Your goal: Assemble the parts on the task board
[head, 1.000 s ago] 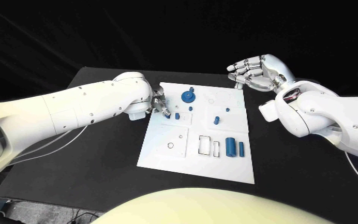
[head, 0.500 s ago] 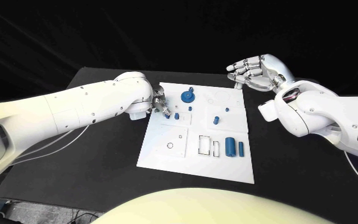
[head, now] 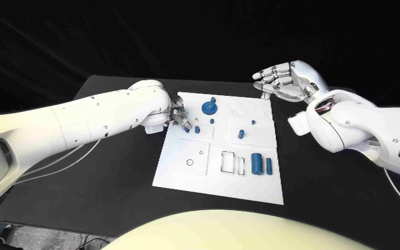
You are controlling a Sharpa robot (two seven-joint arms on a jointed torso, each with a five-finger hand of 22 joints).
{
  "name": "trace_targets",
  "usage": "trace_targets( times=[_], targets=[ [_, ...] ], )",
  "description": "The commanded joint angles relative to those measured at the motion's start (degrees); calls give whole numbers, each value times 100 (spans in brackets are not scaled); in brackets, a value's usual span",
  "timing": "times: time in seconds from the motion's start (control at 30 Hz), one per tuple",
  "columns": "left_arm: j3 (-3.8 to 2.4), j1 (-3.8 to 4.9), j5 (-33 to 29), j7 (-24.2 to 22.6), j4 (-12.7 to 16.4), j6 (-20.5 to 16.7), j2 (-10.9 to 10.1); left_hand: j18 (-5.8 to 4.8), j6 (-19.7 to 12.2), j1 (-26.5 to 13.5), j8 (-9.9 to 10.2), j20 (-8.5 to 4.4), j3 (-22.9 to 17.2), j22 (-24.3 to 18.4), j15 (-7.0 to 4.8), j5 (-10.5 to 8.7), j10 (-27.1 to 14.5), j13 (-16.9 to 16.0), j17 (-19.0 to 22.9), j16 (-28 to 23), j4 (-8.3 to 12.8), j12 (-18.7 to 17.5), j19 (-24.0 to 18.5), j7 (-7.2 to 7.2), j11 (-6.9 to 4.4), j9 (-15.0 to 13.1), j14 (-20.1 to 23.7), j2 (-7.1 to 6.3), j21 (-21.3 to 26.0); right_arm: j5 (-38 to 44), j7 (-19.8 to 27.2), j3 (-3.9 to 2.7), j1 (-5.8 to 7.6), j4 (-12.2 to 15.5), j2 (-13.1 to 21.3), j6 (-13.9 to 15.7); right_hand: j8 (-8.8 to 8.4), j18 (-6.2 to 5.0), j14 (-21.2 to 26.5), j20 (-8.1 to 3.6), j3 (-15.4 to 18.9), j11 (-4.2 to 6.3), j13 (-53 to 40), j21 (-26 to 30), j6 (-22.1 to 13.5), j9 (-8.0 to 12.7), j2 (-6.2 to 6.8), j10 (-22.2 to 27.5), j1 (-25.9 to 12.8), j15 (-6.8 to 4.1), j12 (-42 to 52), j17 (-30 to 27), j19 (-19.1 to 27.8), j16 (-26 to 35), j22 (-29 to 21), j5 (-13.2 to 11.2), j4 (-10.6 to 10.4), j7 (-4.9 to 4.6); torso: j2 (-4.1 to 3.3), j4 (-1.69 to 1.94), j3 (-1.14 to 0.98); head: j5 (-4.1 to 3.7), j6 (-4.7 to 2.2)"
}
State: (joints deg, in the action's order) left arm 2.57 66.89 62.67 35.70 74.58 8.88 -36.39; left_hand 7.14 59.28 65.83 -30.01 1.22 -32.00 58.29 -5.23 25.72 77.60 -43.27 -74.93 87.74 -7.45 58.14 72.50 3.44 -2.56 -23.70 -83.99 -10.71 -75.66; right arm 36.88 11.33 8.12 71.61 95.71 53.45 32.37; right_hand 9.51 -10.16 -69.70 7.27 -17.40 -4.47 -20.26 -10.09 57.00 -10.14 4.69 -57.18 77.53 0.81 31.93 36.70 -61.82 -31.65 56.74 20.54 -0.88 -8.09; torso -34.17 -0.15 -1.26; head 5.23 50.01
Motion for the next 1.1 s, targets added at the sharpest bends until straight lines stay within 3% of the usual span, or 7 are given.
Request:
trace_targets(
  times=[0.03,0.53,0.93,1.1],
  targets=[
    [19,-27,-47,81,-25,260,17,-86,202,-85,41,-12,211,-2,-28,21,4,-30,-1038,28,-108,12,29,-224,-17,19,-487,3,43,15,55,-1,-4,9,-2,-77,37,-18,-36,19,12,1,3,26,0,6,-48,-30,-28,17,-11,7,17,4,10,22,-12,-38,3,-1,2,-1,-1],
    [20,-27,-8,127,-51,212,-2,-90,315,-156,163,-20,1053,-7,-32,13,4,-135,-1045,32,-527,36,48,-226,-16,111,-488,69,63,15,53,-1,-4,19,8,-75,37,-19,-39,19,11,2,15,28,-5,9,-45,-26,-29,16,-8,18,19,21,10,37,-8,-38,3,1,0,-5,-1],
    [-7,-27,-109,-122,106,-315,-142,-78,306,-262,258,-8,1655,-69,-13,16,-98,0,-896,-34,-897,-101,26,-186,16,174,-451,143,104,15,55,-1,-6,22,21,-75,37,-19,-39,19,11,2,17,28,-6,9,-43,-26,-27,16,-8,20,20,24,10,39,-5,-39,7,2,-1,-6,-1],
    [-50,-26,-536,-515,216,-835,-250,20,-52,-354,406,49,1907,-651,77,31,-703,998,-494,-228,-926,-905,-327,-31,147,232,-336,195,430,14,52,-1,-8,24,28,-79,37,-19,-39,19,11,2,17,28,-6,9,-43,-26,-27,16,-8,20,20,24,10,39,-5,-39,0,-4,3,-13,-1]
  ],
)
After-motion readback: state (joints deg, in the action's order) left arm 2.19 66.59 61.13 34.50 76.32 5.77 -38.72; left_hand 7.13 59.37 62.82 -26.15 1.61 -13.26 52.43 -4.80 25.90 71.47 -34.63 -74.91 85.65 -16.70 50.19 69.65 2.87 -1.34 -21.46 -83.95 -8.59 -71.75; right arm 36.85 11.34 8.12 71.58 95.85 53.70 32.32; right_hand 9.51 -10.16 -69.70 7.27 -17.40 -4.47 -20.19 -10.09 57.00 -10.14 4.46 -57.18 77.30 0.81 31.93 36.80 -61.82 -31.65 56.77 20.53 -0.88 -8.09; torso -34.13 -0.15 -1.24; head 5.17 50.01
